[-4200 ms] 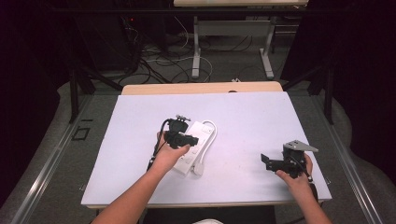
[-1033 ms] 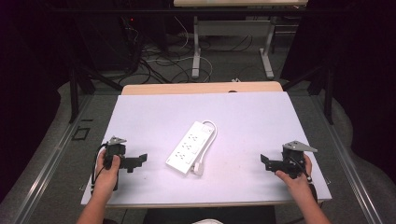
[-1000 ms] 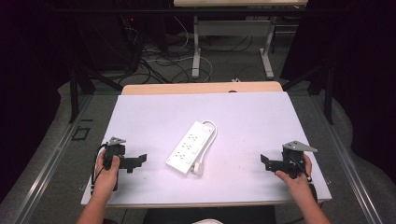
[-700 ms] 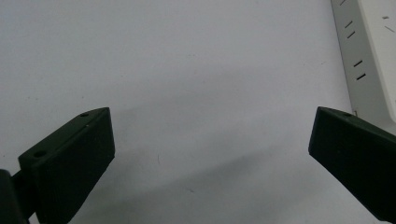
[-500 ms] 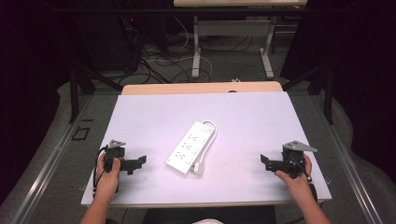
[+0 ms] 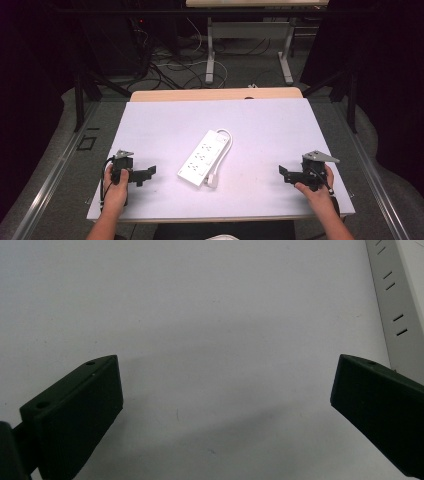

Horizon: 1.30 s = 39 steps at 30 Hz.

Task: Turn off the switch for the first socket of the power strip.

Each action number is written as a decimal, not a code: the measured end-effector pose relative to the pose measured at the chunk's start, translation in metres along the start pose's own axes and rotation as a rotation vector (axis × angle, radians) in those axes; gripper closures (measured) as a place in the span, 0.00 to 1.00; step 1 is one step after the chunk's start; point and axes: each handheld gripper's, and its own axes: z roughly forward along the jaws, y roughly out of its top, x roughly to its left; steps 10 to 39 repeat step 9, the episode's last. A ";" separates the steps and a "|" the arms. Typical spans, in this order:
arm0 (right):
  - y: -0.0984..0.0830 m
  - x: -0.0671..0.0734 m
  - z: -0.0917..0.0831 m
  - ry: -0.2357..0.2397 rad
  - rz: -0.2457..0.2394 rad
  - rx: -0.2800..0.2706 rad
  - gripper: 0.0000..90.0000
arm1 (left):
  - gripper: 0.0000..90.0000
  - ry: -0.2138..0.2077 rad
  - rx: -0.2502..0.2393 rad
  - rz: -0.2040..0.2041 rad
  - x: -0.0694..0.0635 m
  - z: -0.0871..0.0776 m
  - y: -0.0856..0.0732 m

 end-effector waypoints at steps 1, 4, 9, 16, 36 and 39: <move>0.000 0.000 0.000 0.000 -0.001 0.000 0.01 | 0.01 0.000 0.000 0.000 0.000 0.000 0.000; 0.000 0.000 0.000 0.000 -0.001 0.000 0.01 | 0.01 0.002 -0.001 -0.001 0.000 0.000 0.000; 0.000 0.000 0.001 0.001 0.003 0.000 0.01 | 0.00 0.002 0.001 -0.006 0.002 -0.001 0.000; 0.000 0.000 0.001 0.001 0.003 0.000 0.01 | 0.00 0.002 0.001 -0.006 0.002 -0.001 0.000; 0.000 0.000 0.001 0.001 0.003 0.000 0.01 | 0.00 0.002 0.001 -0.006 0.002 -0.001 0.000; 0.000 0.000 0.001 0.001 0.003 0.000 0.01 | 0.00 0.002 0.001 -0.006 0.002 -0.001 0.000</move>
